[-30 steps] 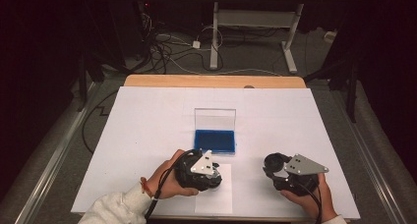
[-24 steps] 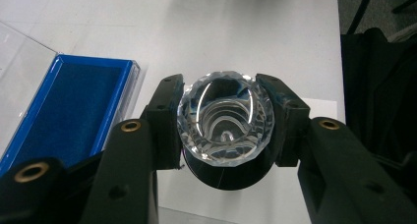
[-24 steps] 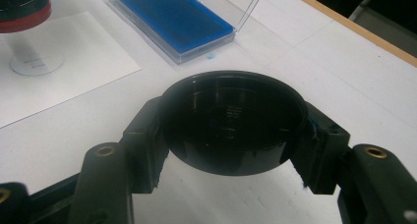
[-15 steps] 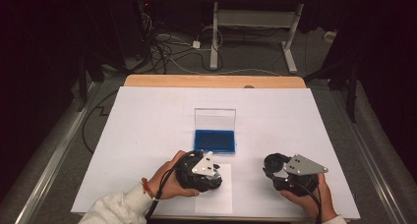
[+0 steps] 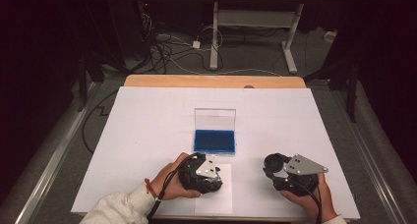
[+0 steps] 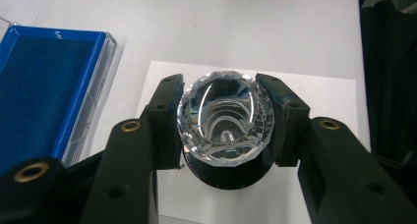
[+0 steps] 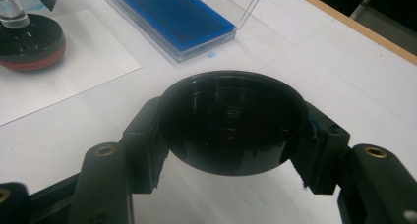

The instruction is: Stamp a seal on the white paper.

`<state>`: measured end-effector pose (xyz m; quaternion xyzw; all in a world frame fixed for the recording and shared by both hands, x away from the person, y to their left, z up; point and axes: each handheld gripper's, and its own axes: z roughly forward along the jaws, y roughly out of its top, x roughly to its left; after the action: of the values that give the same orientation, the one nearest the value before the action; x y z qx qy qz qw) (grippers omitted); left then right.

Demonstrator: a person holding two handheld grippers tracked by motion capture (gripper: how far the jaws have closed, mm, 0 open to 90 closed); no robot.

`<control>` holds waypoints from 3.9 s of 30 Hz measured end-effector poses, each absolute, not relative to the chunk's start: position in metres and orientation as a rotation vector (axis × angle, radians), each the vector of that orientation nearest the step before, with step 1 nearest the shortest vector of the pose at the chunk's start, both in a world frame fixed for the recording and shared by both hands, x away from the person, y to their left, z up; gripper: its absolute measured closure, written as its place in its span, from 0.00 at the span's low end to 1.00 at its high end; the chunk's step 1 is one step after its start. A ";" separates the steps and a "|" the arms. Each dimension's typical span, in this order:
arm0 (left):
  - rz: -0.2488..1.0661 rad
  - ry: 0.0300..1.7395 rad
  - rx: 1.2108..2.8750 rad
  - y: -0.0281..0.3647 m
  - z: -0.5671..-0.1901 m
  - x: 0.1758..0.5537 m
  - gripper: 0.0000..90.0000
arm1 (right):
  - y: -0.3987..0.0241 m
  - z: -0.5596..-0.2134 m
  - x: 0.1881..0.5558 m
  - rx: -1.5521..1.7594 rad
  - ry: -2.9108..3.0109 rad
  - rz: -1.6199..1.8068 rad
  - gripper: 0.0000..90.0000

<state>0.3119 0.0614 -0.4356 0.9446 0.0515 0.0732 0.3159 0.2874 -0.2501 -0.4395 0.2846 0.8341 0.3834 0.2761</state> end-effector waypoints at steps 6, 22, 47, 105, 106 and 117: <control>0.190 0.136 2.498 0.060 -0.439 0.312 0.61 | -0.250 -0.440 0.288 0.761 2.245 1.028 0.43; 0.179 0.140 2.519 0.059 -0.440 0.313 0.61 | -0.249 -0.440 0.287 0.761 2.246 1.024 0.43; 0.191 0.142 2.564 0.055 -0.436 0.312 0.61 | -0.249 -0.441 0.288 0.765 2.248 1.026 0.43; 0.168 0.152 2.565 0.056 -0.437 0.314 0.61 | -0.248 -0.440 0.286 0.750 2.260 1.035 0.43; 0.169 0.153 2.565 0.056 -0.437 0.314 0.61 | -0.248 -0.440 0.286 0.747 2.261 1.034 0.43; 0.171 0.156 2.563 0.056 -0.438 0.314 0.61 | -0.248 -0.440 0.286 0.746 2.261 1.038 0.43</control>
<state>0.3135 0.0557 -0.4376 0.9561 0.0582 0.0636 0.2802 0.2863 -0.2481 -0.4404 0.2767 0.8384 0.3850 0.2689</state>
